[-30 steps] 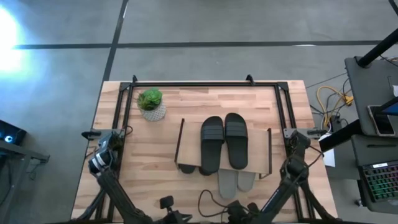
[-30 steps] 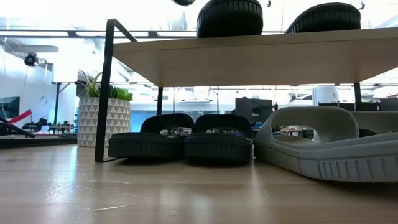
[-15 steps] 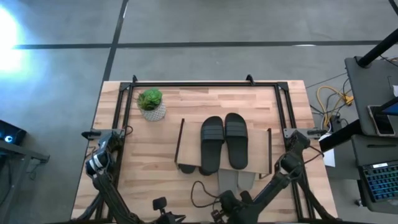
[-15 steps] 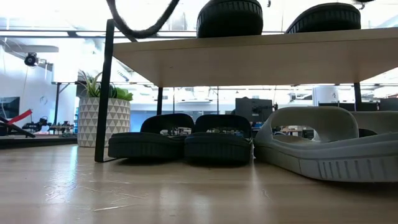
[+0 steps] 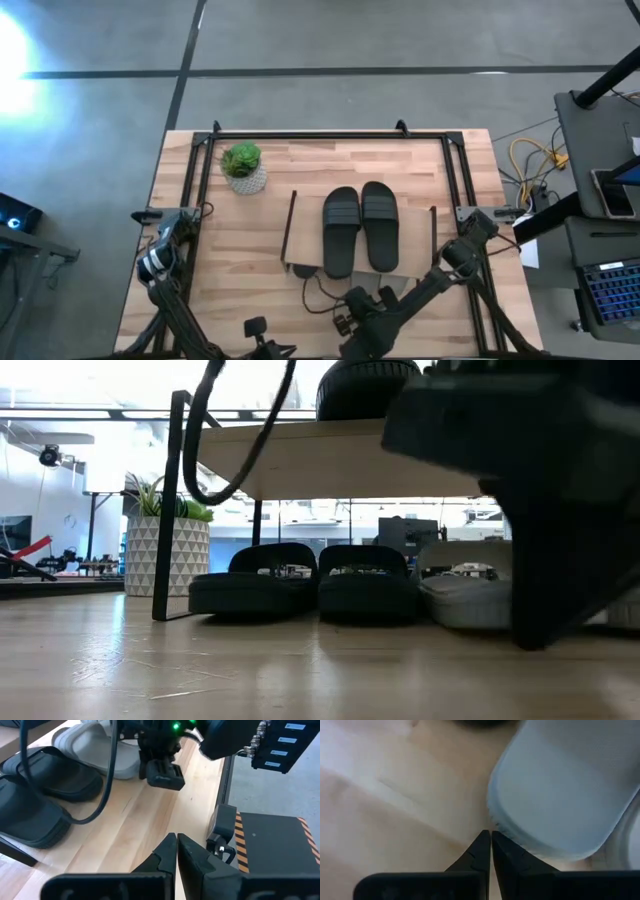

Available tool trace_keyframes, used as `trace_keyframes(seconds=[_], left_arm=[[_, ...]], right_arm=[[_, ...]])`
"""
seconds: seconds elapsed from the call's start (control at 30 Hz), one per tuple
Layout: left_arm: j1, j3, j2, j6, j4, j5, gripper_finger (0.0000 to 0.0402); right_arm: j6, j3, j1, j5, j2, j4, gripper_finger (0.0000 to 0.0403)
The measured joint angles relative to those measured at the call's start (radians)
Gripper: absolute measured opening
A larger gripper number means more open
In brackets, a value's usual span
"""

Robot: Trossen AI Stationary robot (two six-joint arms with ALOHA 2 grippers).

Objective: Pick and place slides into the shelf
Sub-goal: Adjust the slides under the shelf

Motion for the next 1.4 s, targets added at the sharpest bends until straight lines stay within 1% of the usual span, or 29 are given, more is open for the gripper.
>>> trace_keyframes(seconds=[0.07,0.17,0.3,0.4,0.5,0.53,0.57,0.63,0.7,0.77,0.93,1.07,1.23,1.33,1.4], left_arm=[[0.000,0.000,0.000,0.000,-0.001,0.000,0.0000],[0.000,0.000,0.000,0.000,-0.017,0.000,0.0000],[0.000,0.000,0.000,0.002,-0.027,0.001,0.0000],[0.000,0.000,0.000,0.007,-0.027,0.001,0.0000],[0.000,0.000,0.000,0.007,-0.027,-0.002,0.0000],[0.000,0.000,0.000,0.008,-0.027,-0.005,0.0000],[0.000,0.000,0.000,0.008,-0.027,-0.009,0.0000],[0.000,0.000,0.000,0.008,-0.027,-0.023,0.0000],[0.000,0.000,0.000,0.008,-0.027,-0.032,0.0000],[0.001,0.000,0.000,0.007,-0.026,-0.034,0.0000],[0.001,0.000,0.000,0.002,-0.015,-0.029,0.0000],[0.001,0.000,0.000,0.001,-0.014,-0.017,0.0000],[0.000,0.000,0.000,0.001,-0.014,-0.003,0.0000],[0.000,0.000,0.000,0.001,-0.014,-0.002,0.0000],[0.000,-0.001,0.000,0.001,-0.015,-0.002,0.0000]], right_arm=[[0.003,0.000,0.000,0.023,0.000,0.000,0.0011],[-0.009,0.032,0.007,0.024,0.005,0.002,0.0011],[0.031,0.113,0.070,0.027,0.004,-0.026,0.0011],[0.173,0.170,0.143,0.009,0.003,-0.099,0.0011],[0.408,0.200,0.219,-0.052,0.003,-0.229,0.0011],[0.456,0.200,0.241,-0.084,0.002,-0.255,0.0011],[0.466,0.197,0.258,-0.121,0.002,-0.267,0.0011],[0.475,0.186,0.277,-0.191,0.002,-0.271,0.0011],[0.477,0.167,0.278,-0.201,0.002,-0.273,0.0011],[0.481,0.146,0.264,-0.194,0.002,-0.270,0.0011],[0.474,0.097,0.213,-0.119,0.002,-0.271,0.0011],[0.433,0.051,0.174,-0.119,0.002,-0.260,0.0011],[0.399,-0.021,0.156,-0.122,0.002,-0.261,0.0011],[0.397,-0.057,0.152,-0.163,0.002,-0.310,0.0011],[0.397,-0.076,0.152,-0.171,0.002,-0.315,0.0011]])
